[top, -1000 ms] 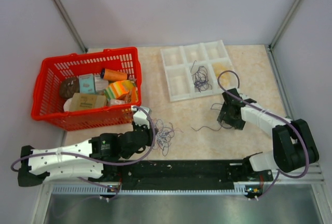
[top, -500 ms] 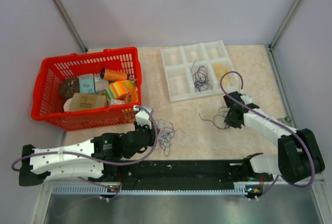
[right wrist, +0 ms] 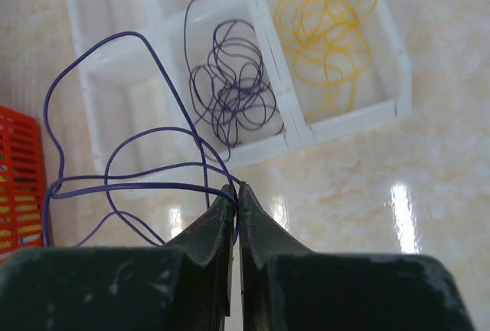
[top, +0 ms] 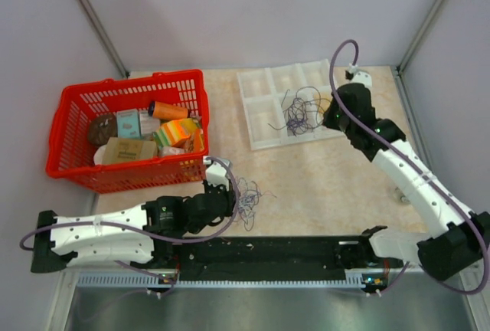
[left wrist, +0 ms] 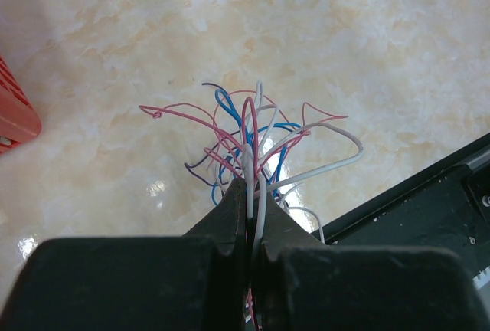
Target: Untangle the cables
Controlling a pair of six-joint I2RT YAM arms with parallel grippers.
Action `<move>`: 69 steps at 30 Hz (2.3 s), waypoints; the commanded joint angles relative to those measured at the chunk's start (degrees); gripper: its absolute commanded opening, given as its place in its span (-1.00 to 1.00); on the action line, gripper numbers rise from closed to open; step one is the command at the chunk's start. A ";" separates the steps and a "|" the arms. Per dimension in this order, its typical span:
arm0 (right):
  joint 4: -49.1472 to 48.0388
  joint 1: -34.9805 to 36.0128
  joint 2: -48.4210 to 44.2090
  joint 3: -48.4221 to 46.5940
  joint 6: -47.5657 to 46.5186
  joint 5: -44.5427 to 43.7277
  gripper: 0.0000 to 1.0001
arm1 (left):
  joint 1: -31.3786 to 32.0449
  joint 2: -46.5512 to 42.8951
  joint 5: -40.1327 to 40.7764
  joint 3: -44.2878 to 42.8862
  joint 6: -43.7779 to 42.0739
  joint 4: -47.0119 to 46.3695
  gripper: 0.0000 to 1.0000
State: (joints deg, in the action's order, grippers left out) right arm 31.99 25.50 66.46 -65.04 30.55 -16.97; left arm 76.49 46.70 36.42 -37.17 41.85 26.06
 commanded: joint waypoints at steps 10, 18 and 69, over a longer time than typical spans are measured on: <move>-22.04 0.34 25.02 -14.41 -27.27 -17.83 -1.00 | 0.06 0.41 -1.09 -0.89 2.19 -3.04 -1.00; -28.73 3.24 38.47 -17.75 -37.92 -21.43 -1.00 | -0.02 1.20 -1.10 -1.50 2.10 -2.34 -1.00; -2.10 -0.36 52.37 -39.11 12.70 6.60 -0.28 | -1.34 -1.08 0.32 -2.21 0.61 -0.84 -1.00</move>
State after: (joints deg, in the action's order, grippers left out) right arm 32.93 24.97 119.68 -103.39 42.09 -7.46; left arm 75.42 46.63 35.64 -38.48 42.04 26.74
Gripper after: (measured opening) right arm 0.436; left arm 0.023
